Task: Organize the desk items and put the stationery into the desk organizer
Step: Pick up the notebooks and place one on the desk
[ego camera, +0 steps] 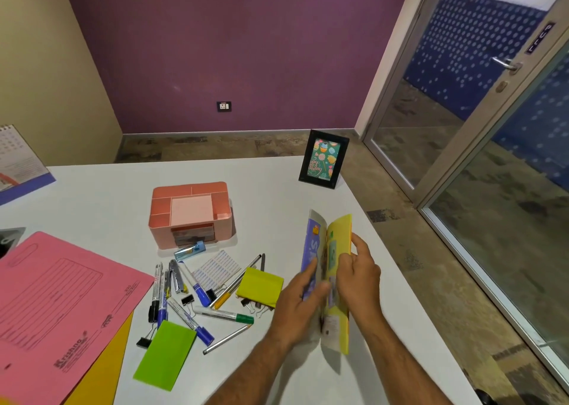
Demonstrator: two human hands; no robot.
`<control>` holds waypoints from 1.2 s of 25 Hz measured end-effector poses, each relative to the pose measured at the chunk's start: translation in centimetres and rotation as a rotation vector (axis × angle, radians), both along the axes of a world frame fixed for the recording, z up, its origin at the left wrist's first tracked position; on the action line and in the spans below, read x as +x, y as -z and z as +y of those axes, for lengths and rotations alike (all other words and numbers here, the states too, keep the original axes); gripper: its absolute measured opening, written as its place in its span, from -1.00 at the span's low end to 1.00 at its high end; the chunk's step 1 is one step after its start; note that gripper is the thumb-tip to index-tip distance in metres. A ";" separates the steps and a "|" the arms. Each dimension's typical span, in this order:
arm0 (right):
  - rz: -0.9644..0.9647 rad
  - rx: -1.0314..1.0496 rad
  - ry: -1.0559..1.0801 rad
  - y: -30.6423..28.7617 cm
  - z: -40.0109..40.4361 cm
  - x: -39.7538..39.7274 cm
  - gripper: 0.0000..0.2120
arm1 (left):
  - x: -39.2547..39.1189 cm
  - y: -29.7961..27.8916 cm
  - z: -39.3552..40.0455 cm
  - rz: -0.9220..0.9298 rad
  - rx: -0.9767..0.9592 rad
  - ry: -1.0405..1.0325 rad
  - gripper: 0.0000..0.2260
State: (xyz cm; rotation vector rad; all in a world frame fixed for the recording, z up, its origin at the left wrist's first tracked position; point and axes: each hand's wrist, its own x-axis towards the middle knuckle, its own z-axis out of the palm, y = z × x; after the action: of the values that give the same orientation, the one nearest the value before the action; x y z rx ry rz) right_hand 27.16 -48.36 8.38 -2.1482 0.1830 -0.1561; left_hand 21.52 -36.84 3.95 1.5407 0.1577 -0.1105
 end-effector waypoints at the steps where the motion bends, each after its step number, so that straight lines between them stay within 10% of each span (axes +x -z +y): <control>1: 0.013 0.076 0.000 -0.1 0.5 0.0 -0.59 | -0.1 0.0 0.1 -0.018 -0.002 0.022 -0.22; 12: 0.253 0.460 -0.015 3.9 0.8 -0.5 -0.61 | -1.2 0.4 3.5 0.043 0.064 0.035 -0.14; 17: 0.344 0.484 0.112 5.3 -1.3 0.0 -0.01 | -1.7 1.0 4.1 0.076 -0.047 -0.020 -0.29; 22: 0.398 0.836 0.045 5.2 -2.6 0.1 -0.70 | -2.2 1.5 4.4 0.081 -0.061 -0.022 -0.44; 30: 0.086 0.700 0.098 6.9 -2.7 -2.8 -0.71 | -3.0 3.7 3.8 -0.009 0.188 -0.056 -0.61</control>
State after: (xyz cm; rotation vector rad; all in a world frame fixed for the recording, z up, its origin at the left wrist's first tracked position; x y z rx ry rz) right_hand 24.36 -51.08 1.52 -1.4497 0.3376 -0.0429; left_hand 18.48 -33.04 0.24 1.7220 0.2083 -0.0455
